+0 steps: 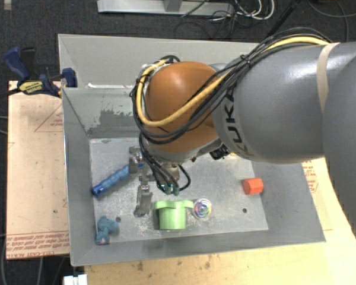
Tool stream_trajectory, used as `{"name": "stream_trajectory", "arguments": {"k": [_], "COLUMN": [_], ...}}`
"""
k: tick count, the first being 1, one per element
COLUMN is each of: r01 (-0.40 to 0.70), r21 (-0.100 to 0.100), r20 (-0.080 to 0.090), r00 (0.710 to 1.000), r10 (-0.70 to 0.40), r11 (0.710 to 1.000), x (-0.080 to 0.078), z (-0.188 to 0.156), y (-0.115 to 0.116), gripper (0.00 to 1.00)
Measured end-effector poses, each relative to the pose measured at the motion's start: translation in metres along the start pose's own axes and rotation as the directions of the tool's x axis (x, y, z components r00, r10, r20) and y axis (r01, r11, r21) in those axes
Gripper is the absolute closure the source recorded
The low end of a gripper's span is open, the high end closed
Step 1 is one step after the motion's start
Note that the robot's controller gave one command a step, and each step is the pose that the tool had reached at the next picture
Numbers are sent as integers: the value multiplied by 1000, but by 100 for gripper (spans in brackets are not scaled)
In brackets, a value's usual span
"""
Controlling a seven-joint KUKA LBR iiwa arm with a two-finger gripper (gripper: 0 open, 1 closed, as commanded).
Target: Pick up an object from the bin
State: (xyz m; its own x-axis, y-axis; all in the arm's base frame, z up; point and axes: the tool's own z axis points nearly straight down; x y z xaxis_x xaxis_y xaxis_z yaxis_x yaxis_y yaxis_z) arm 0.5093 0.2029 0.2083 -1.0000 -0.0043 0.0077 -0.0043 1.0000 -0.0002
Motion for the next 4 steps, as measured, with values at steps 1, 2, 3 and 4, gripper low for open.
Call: {"name": "stream_trajectory", "arguments": {"k": [1,2,3,4], "r01": [253,252,624,638], "r21": [1,-1,5,7], "r20": [6,10,10,17], "r00": [968,968,781,770], "r10": [-253,-252,-624,-638], "r11": [968,968,781,770], "x": [-67,-68,-81,-73], "z": [141,138,130,21], "y": [16,16,12,22], "gripper": [0,100,100,100]}}
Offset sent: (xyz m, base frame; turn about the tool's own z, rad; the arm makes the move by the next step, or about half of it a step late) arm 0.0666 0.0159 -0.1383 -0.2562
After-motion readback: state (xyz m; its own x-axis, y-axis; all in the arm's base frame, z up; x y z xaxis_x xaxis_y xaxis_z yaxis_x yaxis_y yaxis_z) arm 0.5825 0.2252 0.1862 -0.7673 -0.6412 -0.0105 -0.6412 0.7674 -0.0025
